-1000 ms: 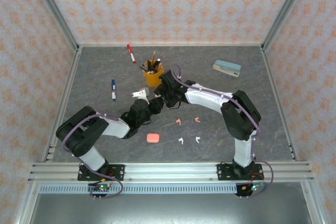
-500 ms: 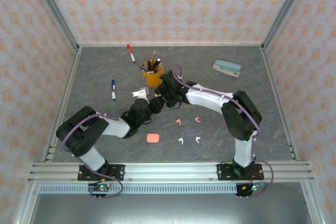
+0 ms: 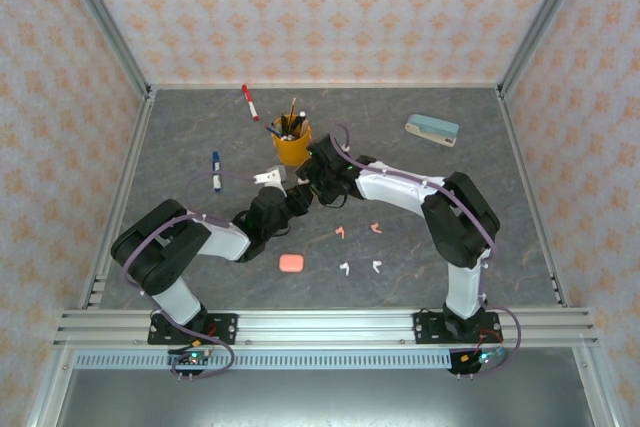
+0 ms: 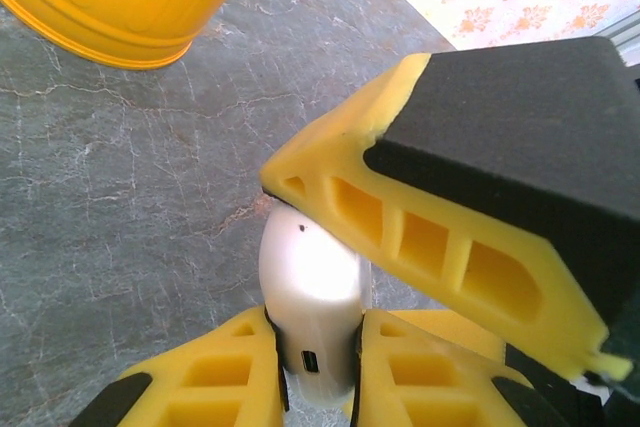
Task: Insert the wireless bluetooth earbuds into the charging case
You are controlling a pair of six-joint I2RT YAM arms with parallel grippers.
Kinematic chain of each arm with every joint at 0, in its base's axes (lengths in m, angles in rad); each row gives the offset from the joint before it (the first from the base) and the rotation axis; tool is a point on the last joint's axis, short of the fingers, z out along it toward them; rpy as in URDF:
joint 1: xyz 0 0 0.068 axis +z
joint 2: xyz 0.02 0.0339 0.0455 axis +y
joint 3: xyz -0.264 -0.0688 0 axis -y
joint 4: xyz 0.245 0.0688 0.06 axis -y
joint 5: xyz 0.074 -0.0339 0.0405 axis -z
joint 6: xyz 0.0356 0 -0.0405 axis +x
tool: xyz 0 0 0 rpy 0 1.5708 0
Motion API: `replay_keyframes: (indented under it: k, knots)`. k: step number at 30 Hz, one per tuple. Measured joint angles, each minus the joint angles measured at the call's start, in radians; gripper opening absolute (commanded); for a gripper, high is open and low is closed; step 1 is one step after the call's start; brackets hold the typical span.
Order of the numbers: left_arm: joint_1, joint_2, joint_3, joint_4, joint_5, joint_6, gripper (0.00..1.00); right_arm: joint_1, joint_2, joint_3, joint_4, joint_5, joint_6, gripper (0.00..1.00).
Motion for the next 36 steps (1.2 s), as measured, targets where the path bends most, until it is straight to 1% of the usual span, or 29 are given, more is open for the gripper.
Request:
replay_keyframes:
  k: [4,6,8,11,17,21,24,26,28,31,32,33,34,36]
  knots:
    - [-0.001,0.0,0.011,-0.001,0.006,0.003,0.0,-0.002,-0.005,0.0,0.001,-0.014,0.004,0.81]
    - [-0.001,0.0,0.021,-0.001,0.008,0.005,0.0,-0.002,-0.018,-0.005,0.002,-0.034,0.003,0.86]
    - [-0.001,-0.003,0.026,-0.008,0.013,0.011,0.0,-0.008,-0.042,-0.018,0.003,-0.045,0.0,0.89]
    - [-0.001,-0.023,0.026,-0.039,0.024,0.027,0.0,-0.042,-0.105,-0.053,0.003,-0.05,-0.01,0.91]
    - [0.001,-0.109,0.03,-0.141,0.055,0.072,0.0,-0.151,-0.296,-0.16,-0.002,-0.037,-0.074,0.92]
    - [0.032,-0.175,0.048,-0.212,0.133,0.13,0.0,-0.204,-0.417,-0.263,-0.006,-0.025,-0.193,0.92]
    - [0.084,-0.217,0.063,-0.27,0.198,0.163,0.0,-0.217,-0.495,-0.344,-0.026,0.006,-0.311,0.95]
    - [0.108,-0.236,0.074,-0.312,0.22,0.188,0.0,-0.218,-0.531,-0.381,-0.043,0.039,-0.374,0.95]
    - [0.114,-0.243,0.083,-0.337,0.237,0.2,0.0,-0.219,-0.546,-0.399,-0.068,0.077,-0.417,0.95]
    - [0.114,-0.236,0.097,-0.364,0.254,0.206,0.09,-0.228,-0.532,-0.401,-0.097,0.133,-0.447,0.94]
    - [0.114,-0.229,0.102,-0.368,0.259,0.204,0.18,-0.236,-0.517,-0.396,-0.108,0.149,-0.454,0.94]
    - [0.114,-0.221,0.108,-0.372,0.261,0.2,0.29,-0.243,-0.493,-0.382,-0.127,0.164,-0.461,0.95]
    - [0.114,-0.215,0.112,-0.375,0.262,0.202,0.39,-0.25,-0.467,-0.364,-0.149,0.18,-0.468,0.95]
    - [0.114,-0.211,0.117,-0.384,0.259,0.2,0.68,-0.262,-0.385,-0.292,-0.207,0.22,-0.49,0.94]
